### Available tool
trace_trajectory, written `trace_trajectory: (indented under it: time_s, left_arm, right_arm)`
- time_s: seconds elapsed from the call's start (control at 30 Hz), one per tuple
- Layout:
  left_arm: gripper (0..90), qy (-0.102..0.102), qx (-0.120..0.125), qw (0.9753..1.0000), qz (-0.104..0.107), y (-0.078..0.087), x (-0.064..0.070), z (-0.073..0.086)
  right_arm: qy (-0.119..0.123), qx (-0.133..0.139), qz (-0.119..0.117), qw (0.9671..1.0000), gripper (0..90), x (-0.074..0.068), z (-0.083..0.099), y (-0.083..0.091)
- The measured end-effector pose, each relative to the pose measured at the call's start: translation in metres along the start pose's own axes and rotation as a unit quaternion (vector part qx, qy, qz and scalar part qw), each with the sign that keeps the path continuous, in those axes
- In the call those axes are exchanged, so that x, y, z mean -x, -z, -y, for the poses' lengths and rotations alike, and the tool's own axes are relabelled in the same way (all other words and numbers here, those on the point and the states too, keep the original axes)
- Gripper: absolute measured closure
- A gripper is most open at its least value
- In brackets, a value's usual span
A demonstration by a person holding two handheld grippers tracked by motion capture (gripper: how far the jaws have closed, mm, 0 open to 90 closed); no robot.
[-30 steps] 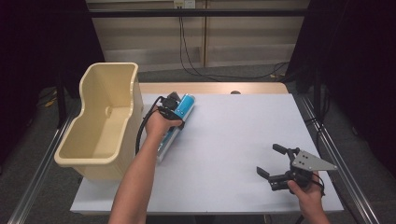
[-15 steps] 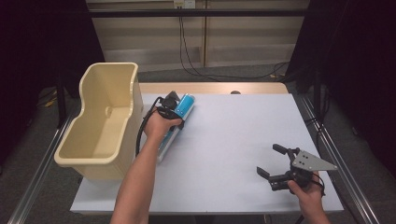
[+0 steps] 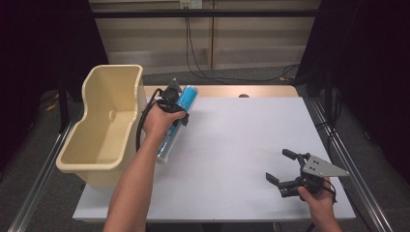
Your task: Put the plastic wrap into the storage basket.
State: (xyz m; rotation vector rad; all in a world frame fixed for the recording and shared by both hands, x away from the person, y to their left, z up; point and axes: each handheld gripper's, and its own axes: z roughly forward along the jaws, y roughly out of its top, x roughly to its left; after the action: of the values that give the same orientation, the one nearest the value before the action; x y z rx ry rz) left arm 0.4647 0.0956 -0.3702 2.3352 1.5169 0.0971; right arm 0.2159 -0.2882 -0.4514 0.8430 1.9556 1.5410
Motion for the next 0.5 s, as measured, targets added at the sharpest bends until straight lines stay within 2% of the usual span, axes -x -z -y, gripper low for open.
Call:
trace_trajectory:
  time_s: [0.07, 0.1, 0.13, 0.23, 0.27, 0.3, 0.43, 0.47, 0.5]
  left_arm:
    - [32.2, 0.000, 0.006, 1.0000, 0.002, 0.006, 0.002, 0.000]
    - [32.2, 0.002, 0.009, 0.9999, 0.009, 0.016, 0.004, -0.002]
    - [32.2, 0.002, 0.009, 0.9999, 0.009, 0.016, 0.004, -0.002]
    - [32.1, 0.001, 0.008, 0.9999, 0.014, 0.034, 0.007, -0.004]
    - [32.2, 0.002, 0.005, 0.9999, 0.012, 0.045, 0.010, -0.006]
    - [32.2, 0.002, 0.005, 0.9999, 0.012, 0.045, 0.010, -0.006]
    - [32.2, 0.015, 0.008, 0.9997, 0.016, 0.066, 0.009, -0.007]
    - [32.2, 0.015, 0.008, 0.9997, 0.016, 0.066, 0.009, -0.007]
    - [32.2, 0.015, 0.009, 0.9998, 0.011, 0.076, 0.009, -0.007]
  right_arm:
    - [-0.001, 0.000, -0.001, 1.0000, 0.3, 0.000, 0.000, 0.000]
    - [0.000, 0.000, -0.002, 1.0000, 0.3, -0.001, 0.000, 0.000]
    - [0.000, 0.000, -0.002, 1.0000, 0.3, -0.001, 0.000, 0.000]
    - [0.000, 0.000, -0.001, 1.0000, 0.3, -0.001, 0.000, 0.000]
    - [-0.002, 0.002, -0.001, 1.0000, 0.3, -0.001, 0.000, 0.000]
    - [-0.001, 0.002, -0.001, 1.0000, 0.3, -0.001, 0.000, 0.000]
    - [-0.001, 0.001, -0.002, 1.0000, 0.3, 0.000, 0.000, 0.000]
    - [-0.001, 0.001, -0.002, 1.0000, 0.3, 0.000, 0.000, 0.000]
    - [0.000, 0.000, -0.003, 1.0000, 0.3, -0.001, 0.000, 0.000]
